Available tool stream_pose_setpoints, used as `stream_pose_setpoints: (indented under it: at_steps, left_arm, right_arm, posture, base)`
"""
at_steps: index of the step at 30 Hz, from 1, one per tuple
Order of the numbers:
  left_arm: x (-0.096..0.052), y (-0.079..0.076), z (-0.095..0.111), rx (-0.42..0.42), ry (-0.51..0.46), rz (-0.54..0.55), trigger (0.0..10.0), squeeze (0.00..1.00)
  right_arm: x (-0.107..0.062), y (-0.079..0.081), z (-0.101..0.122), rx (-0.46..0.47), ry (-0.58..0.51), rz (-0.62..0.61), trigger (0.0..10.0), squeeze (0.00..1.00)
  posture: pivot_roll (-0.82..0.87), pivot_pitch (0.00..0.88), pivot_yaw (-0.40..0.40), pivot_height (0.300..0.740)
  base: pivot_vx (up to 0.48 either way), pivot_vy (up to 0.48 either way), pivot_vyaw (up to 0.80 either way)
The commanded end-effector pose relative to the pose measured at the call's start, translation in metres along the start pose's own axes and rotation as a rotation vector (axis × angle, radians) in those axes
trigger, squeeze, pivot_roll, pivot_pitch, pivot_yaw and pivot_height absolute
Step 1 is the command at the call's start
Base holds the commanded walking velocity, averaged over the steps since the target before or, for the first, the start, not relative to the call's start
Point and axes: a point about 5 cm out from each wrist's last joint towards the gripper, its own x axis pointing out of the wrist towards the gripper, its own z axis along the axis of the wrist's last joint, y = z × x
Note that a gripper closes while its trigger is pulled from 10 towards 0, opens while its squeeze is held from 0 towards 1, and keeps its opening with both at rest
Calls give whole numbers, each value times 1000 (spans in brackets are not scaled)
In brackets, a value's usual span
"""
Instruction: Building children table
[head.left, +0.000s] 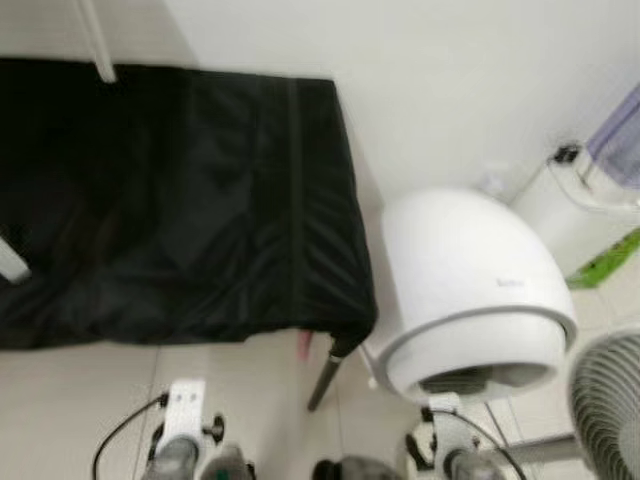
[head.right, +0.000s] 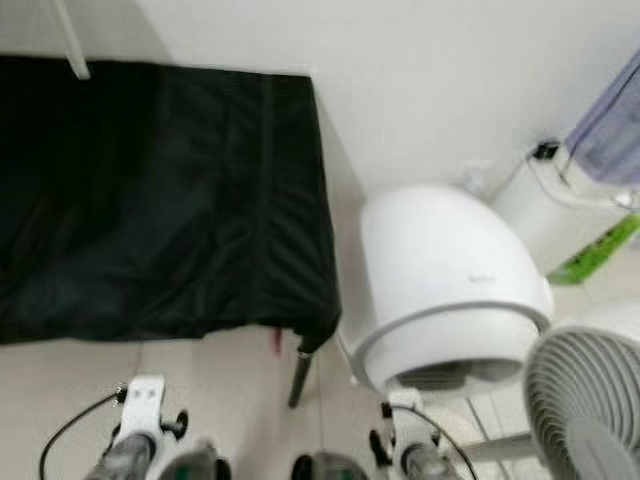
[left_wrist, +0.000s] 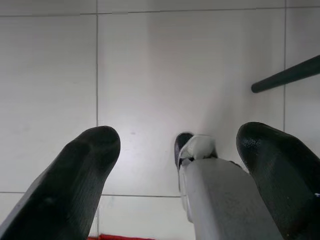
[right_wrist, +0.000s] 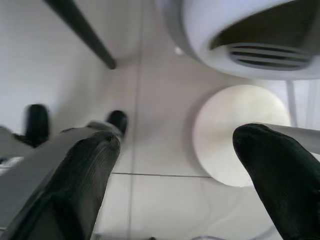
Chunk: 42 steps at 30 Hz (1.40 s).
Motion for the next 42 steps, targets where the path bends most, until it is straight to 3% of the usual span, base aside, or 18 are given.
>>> stream_pose_setpoints:
  at_steps: [1, 19, 28, 42]
  left_arm:
    - [-1, 1, -4, -13, 15, 31, 10000, 0]
    - [-1, 5, -4, -41, 24, 48, 10000, 0]
    - [0, 5, -1, -42, 18, 48, 10000, 0]
    - [1, 4, 1, -25, 14, 43, 10000, 0]
  right_arm:
    - [-1, -1, -3, 1, 10, -1, 10000, 0]
    - [1, 2, 2, 11, -4, -2, 10000, 0]
    - [0, 2, 0, 22, -3, -6, 10000, 0]
    - [0, 1, 0, 28, -2, -11, 10000, 0]
  posture:
    - [10, 55, -41, 740]
    - [3, 68, -30, 740]
    - [-1, 72, -24, 740]
    - [-5, 73, -18, 740]
  base:
    - [0, 0, 0]
    - [0, 0, 0]
    - [0, 445, 0]
    - [0, 0, 0]
